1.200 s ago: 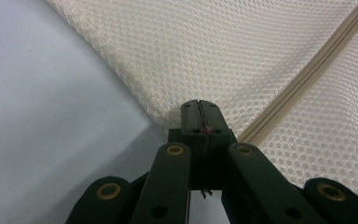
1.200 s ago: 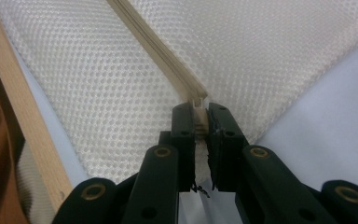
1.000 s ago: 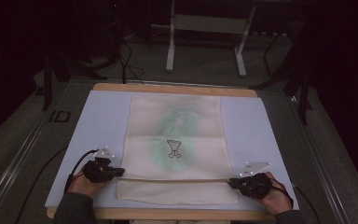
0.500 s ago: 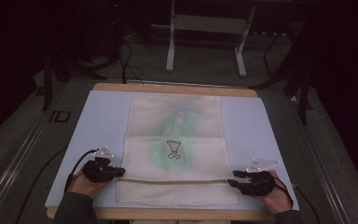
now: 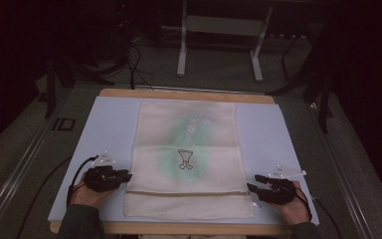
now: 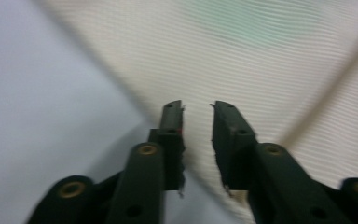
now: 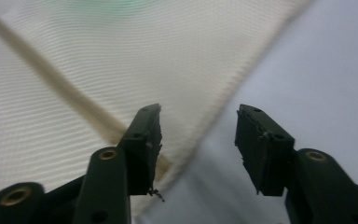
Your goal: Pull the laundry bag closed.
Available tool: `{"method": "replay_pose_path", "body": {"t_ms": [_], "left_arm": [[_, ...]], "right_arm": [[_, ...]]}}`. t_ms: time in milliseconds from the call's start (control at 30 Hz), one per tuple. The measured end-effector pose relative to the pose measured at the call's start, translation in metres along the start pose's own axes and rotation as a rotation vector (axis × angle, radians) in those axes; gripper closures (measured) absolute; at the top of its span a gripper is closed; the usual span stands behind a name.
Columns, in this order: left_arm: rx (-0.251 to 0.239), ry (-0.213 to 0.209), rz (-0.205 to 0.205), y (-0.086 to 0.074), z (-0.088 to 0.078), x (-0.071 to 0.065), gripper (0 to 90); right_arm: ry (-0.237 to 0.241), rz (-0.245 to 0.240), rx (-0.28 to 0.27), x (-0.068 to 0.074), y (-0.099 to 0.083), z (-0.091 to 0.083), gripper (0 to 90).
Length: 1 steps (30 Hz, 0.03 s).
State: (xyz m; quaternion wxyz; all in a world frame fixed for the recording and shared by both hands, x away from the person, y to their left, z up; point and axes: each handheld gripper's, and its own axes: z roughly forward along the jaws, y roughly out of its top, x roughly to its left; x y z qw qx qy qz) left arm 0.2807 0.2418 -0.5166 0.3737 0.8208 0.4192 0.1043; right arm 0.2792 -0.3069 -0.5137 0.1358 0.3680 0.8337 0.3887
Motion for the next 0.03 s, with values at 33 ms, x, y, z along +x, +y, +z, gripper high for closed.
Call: {"method": "replay_pose_path", "body": {"t_ms": [33], "left_arm": [[0.0,0.0,0.0,0.0,0.0,0.0,66.7]], "right_arm": [[-0.013,0.009,0.001,-0.0014,-0.0005,-0.0001,48.9]]}}
